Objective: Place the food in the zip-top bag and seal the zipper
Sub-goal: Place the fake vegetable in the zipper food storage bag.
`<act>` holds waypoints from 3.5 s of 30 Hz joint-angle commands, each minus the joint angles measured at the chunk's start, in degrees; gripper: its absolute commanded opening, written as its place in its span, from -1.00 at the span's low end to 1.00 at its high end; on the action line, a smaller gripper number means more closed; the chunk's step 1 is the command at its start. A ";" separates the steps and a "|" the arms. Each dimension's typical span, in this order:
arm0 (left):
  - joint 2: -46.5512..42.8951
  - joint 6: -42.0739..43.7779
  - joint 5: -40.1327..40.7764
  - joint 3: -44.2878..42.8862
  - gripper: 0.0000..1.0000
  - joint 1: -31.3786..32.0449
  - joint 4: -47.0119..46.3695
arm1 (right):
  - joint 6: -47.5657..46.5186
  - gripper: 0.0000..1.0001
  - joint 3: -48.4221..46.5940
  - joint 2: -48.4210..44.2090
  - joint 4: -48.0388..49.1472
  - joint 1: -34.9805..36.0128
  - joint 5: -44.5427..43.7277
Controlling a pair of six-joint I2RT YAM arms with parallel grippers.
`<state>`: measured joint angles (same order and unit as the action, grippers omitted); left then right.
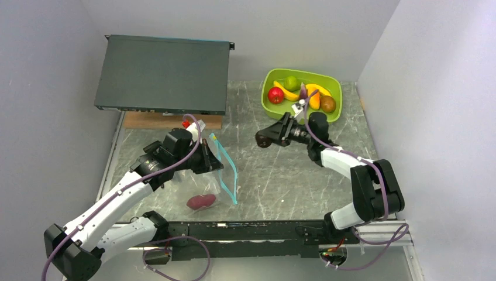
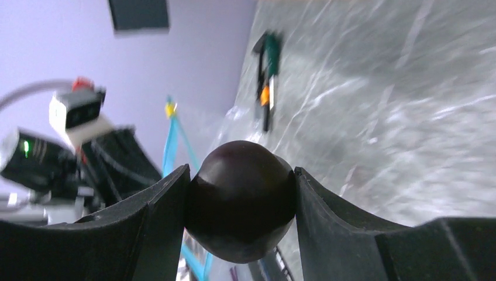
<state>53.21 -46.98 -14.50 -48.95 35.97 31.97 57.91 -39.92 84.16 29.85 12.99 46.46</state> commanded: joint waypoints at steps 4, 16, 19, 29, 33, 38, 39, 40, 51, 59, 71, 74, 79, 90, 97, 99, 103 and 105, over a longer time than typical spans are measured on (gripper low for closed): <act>1.09 2.17 0.27 -2.91 -1.00 -0.19 -1.07 | -1.05 -1.00 3.86 -7.98 14.78 14.83 2.77; -0.23 1.50 -0.03 -3.30 -1.00 -0.16 -0.58 | -9.80 -1.00 5.29 -8.83 16.89 27.48 -6.92; -0.76 1.47 -0.12 -3.53 -1.00 -0.14 -0.16 | -14.29 -1.00 4.00 -7.60 12.54 30.34 -10.52; -2.08 0.87 -2.10 -4.31 -1.00 -0.15 -0.03 | -30.66 -1.00 4.18 -7.05 5.98 38.34 -31.56; -1.53 0.37 -3.63 -4.01 -1.00 -0.02 -1.33 | -29.66 -1.00 2.01 -5.12 6.90 40.01 -35.06; -1.62 0.51 -3.59 -4.09 -1.00 -0.09 -1.63 | -26.11 -1.00 1.62 -1.33 11.81 40.80 -33.67; -1.50 0.68 -3.68 -4.37 -1.00 -0.05 -1.48 | -26.10 -0.98 1.32 -0.54 12.00 41.15 -33.29; -1.33 0.85 -3.81 -4.71 -1.00 -0.03 -1.35 | -26.14 -0.95 1.04 0.08 12.26 41.52 -33.08; -1.66 1.81 -3.30 -3.92 -1.00 -0.09 -0.51 | -11.46 -0.84 -1.87 11.19 31.86 38.44 -8.99; -3.69 0.91 -2.90 -2.91 -1.00 -0.05 -0.83 | 7.06 -1.00 -4.20 16.44 42.61 37.98 -11.32; -6.23 0.98 -0.03 -1.72 -1.00 -0.12 0.31 | 6.06 -0.56 -4.01 17.61 40.79 38.20 -13.85; -6.07 0.75 -0.52 -1.59 -1.00 -0.10 -0.28 | 3.44 -0.16 -3.77 15.86 36.20 38.65 -14.30; -5.42 0.39 -0.59 -2.06 -1.00 -0.09 -0.20 | -0.77 0.34 -3.52 13.09 29.84 39.35 -15.51; -6.69 -0.15 0.15 -1.17 -1.00 -0.07 -0.41 | -5.48 0.62 -2.18 9.09 18.89 39.30 -19.32; -6.88 -0.12 0.65 -0.85 -1.00 -0.10 -0.09 | -6.62 0.43 -3.20 7.92 14.76 39.34 -20.36; -7.05 -0.13 0.81 -0.65 -1.00 -0.03 -0.07 | -8.08 0.30 -3.67 6.57 10.68 39.30 -21.99; -7.62 0.02 2.14 -0.49 -1.00 -0.11 0.82 | -11.35 -0.09 -4.49 2.95 3.54 39.32 -25.23; -7.83 0.11 2.91 -0.54 -1.00 -0.09 1.28 | -13.30 -0.38 -5.01 1.01 -0.71 39.30 -27.07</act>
<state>46.81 -46.44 -13.61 -49.63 35.73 32.62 49.58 -42.22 90.24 36.93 52.23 24.10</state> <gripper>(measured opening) 0.013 0.412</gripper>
